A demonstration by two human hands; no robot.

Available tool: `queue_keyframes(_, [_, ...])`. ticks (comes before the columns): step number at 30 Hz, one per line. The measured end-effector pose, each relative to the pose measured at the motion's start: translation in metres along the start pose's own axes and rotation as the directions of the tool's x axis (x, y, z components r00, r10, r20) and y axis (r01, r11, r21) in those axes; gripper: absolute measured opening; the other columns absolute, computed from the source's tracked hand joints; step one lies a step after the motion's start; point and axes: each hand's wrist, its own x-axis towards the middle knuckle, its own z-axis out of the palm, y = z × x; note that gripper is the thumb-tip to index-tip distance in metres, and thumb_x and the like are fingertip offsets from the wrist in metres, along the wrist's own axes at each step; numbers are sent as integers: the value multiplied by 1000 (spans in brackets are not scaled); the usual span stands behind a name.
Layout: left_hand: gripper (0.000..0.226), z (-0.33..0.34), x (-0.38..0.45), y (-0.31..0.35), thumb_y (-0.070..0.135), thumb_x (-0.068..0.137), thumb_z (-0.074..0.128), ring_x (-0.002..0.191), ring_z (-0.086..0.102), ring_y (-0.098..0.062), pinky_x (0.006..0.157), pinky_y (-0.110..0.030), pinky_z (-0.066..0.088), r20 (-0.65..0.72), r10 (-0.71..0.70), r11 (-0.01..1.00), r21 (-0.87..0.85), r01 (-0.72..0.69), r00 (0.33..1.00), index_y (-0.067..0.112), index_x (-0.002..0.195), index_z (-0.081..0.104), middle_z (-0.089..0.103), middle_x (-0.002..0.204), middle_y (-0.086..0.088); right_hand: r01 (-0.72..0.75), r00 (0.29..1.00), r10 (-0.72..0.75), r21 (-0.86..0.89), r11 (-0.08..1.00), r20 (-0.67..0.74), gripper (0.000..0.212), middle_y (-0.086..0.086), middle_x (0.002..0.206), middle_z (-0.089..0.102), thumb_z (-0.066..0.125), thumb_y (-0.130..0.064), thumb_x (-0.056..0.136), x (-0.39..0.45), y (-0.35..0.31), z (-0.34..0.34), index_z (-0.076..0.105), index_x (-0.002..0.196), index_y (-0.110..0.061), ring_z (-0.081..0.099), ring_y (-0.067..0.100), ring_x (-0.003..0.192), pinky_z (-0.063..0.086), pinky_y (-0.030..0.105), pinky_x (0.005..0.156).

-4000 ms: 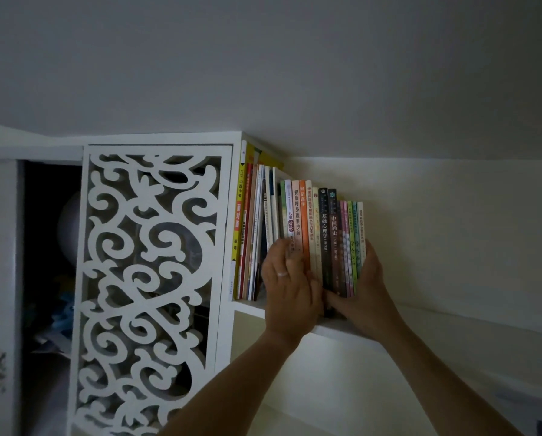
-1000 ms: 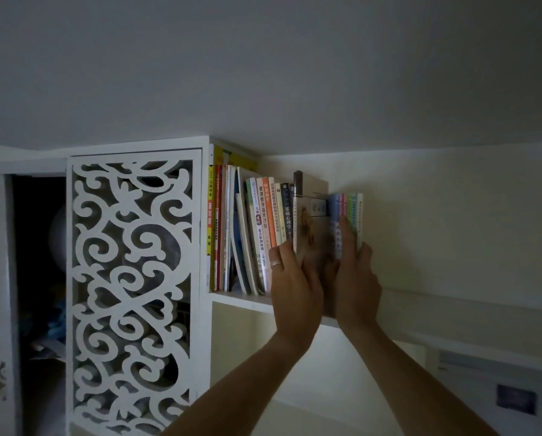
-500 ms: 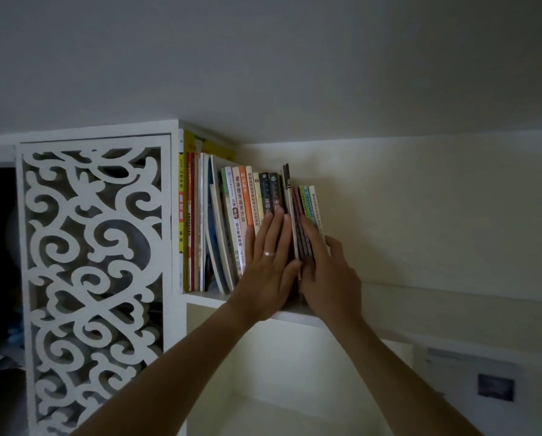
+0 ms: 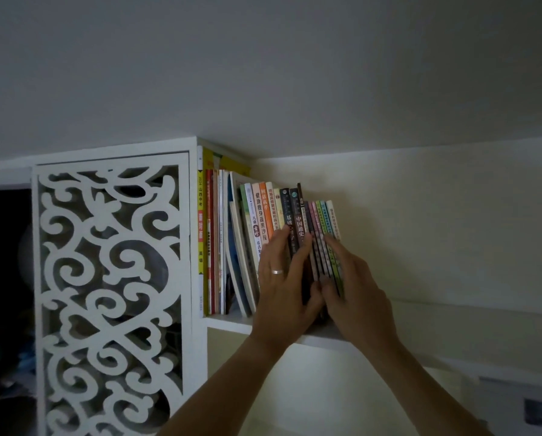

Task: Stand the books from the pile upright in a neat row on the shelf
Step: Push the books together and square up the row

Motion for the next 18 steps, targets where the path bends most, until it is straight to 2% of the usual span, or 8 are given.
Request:
queue_keyframes(2, [68, -1, -1, 1, 29, 97, 61, 159, 12, -28, 124, -59, 22, 3, -2, 1000, 0, 2, 1000, 16, 159, 38, 16, 171, -9, -8, 1000, 8, -22, 1000, 17, 79, -6, 153, 39, 58, -32, 100, 2, 4, 1, 5, 154, -55, 64, 15, 110, 48, 18, 69])
queue_keyframes(5, [59, -1, -3, 3, 35, 105, 46, 159, 10, -25, 126, -57, 20, -2, -20, 1000, -14, 20, 1000, 19, 161, 34, 15, 171, -7, -26, 999, 26, 21, 999, 31, 80, -6, 155, 37, 59, -36, 100, 4, 3, 0, 3, 155, -54, 60, 11, 107, 52, 23, 71])
queue_keyframes(9, [62, 2, -4, 0, 29, 104, 54, 160, 10, -26, 127, -55, 19, -19, -17, 1000, 2, 17, 1000, 16, 161, 32, 14, 171, -8, -15, 997, 7, 102, 995, 82, 86, -8, 156, 32, 63, -34, 97, 6, 6, -3, 4, 157, -51, 49, 3, 115, 46, 16, 77])
queue_keyframes(14, [61, 2, -4, -1, 30, 105, 51, 159, 13, -26, 126, -56, 22, -23, -19, 1000, -8, 19, 1000, 15, 161, 32, 17, 171, -8, 27, 990, -42, 108, 994, 135, 89, -19, 157, 23, 63, -42, 95, 3, 5, -5, 0, 157, -52, 41, -3, 119, 47, 12, 78])
queue_keyframes(18, [62, 0, -4, 2, 27, 105, 55, 159, 13, -24, 126, -55, 22, -28, -42, 999, -8, 42, 999, 18, 161, 32, 18, 171, -4, 14, 993, -33, 163, 987, 115, 87, -16, 158, 28, 64, -43, 94, 3, 4, -5, 6, 157, -53, 35, -8, 126, 46, 25, 98])
